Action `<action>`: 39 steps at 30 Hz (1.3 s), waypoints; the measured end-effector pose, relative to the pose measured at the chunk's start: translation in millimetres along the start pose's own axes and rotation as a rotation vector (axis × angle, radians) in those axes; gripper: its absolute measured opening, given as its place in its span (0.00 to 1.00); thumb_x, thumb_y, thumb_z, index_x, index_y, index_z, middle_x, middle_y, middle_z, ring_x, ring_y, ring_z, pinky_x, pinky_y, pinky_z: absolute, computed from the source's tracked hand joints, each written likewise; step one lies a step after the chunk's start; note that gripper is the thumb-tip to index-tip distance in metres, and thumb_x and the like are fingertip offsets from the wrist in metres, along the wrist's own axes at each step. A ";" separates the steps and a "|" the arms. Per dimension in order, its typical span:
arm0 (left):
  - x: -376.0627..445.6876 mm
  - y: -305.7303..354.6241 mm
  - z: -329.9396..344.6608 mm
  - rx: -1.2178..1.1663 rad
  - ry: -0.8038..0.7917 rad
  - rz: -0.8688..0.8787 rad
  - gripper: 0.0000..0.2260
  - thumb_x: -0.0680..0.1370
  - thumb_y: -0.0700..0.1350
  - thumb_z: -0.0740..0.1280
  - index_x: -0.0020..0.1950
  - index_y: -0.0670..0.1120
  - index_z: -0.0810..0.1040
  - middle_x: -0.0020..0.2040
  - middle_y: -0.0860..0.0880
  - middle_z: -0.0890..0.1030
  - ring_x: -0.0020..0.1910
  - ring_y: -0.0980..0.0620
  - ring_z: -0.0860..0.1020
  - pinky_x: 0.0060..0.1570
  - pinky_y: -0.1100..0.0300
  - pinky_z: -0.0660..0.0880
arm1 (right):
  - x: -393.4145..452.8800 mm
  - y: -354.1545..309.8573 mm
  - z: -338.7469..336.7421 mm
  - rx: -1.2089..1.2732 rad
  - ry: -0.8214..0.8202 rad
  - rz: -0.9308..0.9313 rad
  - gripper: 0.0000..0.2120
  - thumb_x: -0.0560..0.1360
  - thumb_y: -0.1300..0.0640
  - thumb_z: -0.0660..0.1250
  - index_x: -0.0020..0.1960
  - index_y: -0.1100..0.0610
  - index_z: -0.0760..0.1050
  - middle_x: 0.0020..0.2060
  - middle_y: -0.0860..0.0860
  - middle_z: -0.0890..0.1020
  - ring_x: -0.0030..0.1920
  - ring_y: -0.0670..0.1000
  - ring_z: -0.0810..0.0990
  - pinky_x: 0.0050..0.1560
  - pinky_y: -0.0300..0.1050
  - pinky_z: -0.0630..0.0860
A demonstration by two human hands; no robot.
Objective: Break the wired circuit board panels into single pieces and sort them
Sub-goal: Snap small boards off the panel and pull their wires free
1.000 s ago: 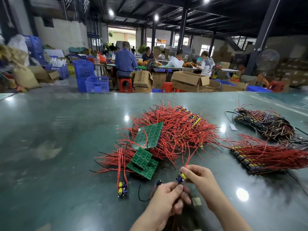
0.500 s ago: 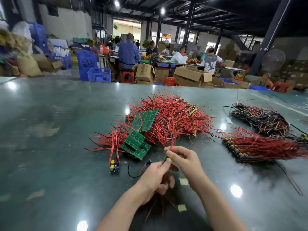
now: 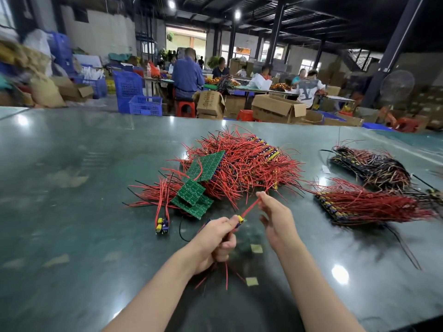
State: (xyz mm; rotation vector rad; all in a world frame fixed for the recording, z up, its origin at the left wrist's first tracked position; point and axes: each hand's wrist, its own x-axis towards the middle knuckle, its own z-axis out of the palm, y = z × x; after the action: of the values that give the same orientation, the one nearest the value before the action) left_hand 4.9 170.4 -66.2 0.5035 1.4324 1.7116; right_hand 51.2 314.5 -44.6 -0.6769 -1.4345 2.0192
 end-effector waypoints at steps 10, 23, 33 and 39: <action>-23.1 48.3 -28.3 -0.474 0.175 0.092 0.13 0.81 0.49 0.54 0.40 0.46 0.68 0.25 0.50 0.71 0.17 0.57 0.61 0.17 0.69 0.59 | -8.3 30.0 11.9 -0.603 -0.243 -0.417 0.08 0.77 0.61 0.65 0.44 0.56 0.83 0.37 0.48 0.82 0.37 0.41 0.77 0.41 0.38 0.71; -119.2 81.9 -172.6 0.861 1.075 -0.108 0.17 0.67 0.58 0.69 0.42 0.44 0.81 0.45 0.41 0.81 0.46 0.42 0.75 0.43 0.57 0.69 | -15.0 37.5 13.5 -1.233 -0.548 -0.729 0.10 0.78 0.48 0.62 0.58 0.46 0.77 0.52 0.43 0.78 0.54 0.48 0.68 0.60 0.45 0.66; -115.6 54.1 -182.7 1.377 1.352 -0.129 0.16 0.75 0.45 0.68 0.61 0.42 0.77 0.59 0.39 0.76 0.60 0.37 0.70 0.56 0.50 0.70 | -15.3 35.6 15.7 -1.195 -0.477 -0.627 0.04 0.71 0.54 0.68 0.45 0.48 0.76 0.43 0.42 0.79 0.49 0.48 0.72 0.53 0.45 0.70; -69.2 48.1 -56.9 1.044 0.602 0.576 0.16 0.72 0.35 0.70 0.58 0.45 0.77 0.53 0.52 0.80 0.47 0.60 0.76 0.49 0.79 0.64 | -24.4 24.9 18.9 -0.654 -0.416 -0.414 0.14 0.68 0.68 0.70 0.43 0.49 0.76 0.38 0.46 0.82 0.39 0.41 0.78 0.42 0.30 0.72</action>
State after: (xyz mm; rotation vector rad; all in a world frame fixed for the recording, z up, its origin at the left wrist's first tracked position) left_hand -13.7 80.5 -22.4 1.0847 2.8437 1.4420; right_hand 51.8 278.3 -60.8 -0.1641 -2.2999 1.4034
